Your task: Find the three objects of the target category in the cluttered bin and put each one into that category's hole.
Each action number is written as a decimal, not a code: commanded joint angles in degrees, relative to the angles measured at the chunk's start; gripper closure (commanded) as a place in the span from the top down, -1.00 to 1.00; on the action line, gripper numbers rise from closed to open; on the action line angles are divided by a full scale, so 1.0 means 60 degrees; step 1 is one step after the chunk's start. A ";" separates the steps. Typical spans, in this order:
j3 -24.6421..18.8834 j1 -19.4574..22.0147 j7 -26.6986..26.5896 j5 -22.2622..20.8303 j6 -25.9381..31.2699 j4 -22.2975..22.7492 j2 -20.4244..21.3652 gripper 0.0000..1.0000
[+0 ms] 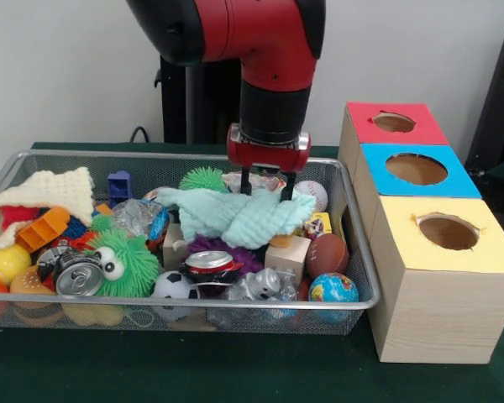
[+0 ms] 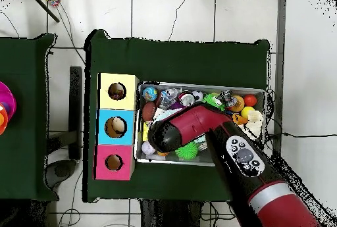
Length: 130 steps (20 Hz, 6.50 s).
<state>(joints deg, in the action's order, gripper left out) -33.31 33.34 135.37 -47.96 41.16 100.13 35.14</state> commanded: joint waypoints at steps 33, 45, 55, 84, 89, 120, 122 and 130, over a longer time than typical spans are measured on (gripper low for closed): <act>-0.0142 0.1295 -0.2342 -0.0072 -0.0788 0.2016 0.1558 1.00; -0.2556 0.1991 -0.7627 -0.2052 -0.0725 0.2371 0.2092 1.00; -0.3212 0.2155 -0.9208 -0.1115 -0.0191 0.2192 0.2055 1.00; 0.0296 0.0392 -0.5423 -0.1809 -0.2052 0.2175 0.1656 1.00; 0.0462 0.0470 -0.5788 -0.1144 -0.1817 0.2148 0.1400 1.00; 0.1462 0.0096 -0.5886 -0.1240 -0.3718 0.2171 0.1300 1.00; 0.1554 -0.0090 -0.5800 -0.1294 -0.3700 0.2025 0.1287 1.00; 0.1298 -0.0027 -0.6084 -0.0892 -0.3579 0.1936 0.1064 1.00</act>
<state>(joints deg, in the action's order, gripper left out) -25.77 33.02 95.22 -54.66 20.59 112.56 44.06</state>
